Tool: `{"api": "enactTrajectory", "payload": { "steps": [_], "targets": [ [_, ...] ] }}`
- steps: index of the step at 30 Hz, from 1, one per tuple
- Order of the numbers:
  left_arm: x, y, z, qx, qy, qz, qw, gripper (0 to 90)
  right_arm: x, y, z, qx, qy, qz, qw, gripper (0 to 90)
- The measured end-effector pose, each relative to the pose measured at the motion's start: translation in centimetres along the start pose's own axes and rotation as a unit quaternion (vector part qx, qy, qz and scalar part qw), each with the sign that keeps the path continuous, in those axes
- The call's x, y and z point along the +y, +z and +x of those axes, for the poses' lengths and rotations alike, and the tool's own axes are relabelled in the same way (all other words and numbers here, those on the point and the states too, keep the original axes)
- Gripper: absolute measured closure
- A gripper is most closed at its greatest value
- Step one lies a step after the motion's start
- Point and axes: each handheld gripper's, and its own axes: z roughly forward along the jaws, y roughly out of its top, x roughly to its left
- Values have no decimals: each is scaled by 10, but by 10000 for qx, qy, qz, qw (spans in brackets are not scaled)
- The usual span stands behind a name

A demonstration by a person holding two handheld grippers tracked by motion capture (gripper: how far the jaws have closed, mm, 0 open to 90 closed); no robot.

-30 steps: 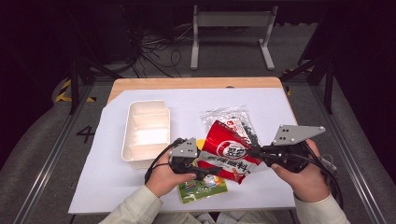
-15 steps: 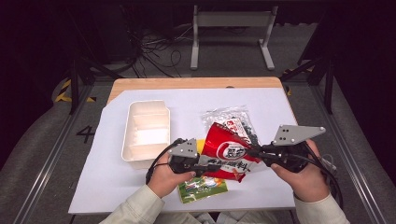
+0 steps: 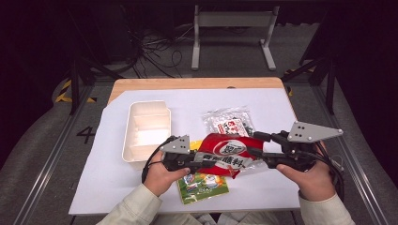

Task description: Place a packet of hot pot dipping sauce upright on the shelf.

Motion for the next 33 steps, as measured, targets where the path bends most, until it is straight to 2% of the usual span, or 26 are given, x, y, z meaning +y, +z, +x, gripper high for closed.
{"api": "enactTrajectory", "payload": {
  "steps": [8, 11, 13, 18, 20, 22, 25, 33],
  "targets": [
    [6, -26, 3, 184, -27, -312, 9993, 847, -7, -3, -8, -79, 70, -150, 9998, 370],
    [12, -46, 5, 341, 15, -487, 9982, 847, -11, -2, -12, -129, 141, -133, 9997, 362],
    [12, -49, 5, 348, 1, -522, 9980, 847, -13, -2, -14, -170, 164, -120, 9996, 361],
    [18, -74, 8, 535, 60, -664, 9963, 846, -19, -1, -21, -179, 247, -87, 9995, 383],
    [22, -86, 8, 718, 174, -669, 9950, 847, -22, -1, -24, -194, 239, -71, 9995, 391],
    [24, -98, 8, 810, 198, -758, 9936, 847, -24, -2, -27, -228, 245, -36, 9994, 410],
    [25, -110, 10, 904, 203, -859, 9920, 847, -28, -2, -31, -236, 211, 7, 9995, 446],
    [24, -131, 14, 1092, 209, -1037, 9884, 847, -35, -3, -39, -327, 305, 81, 9990, 444]
  ]
}}
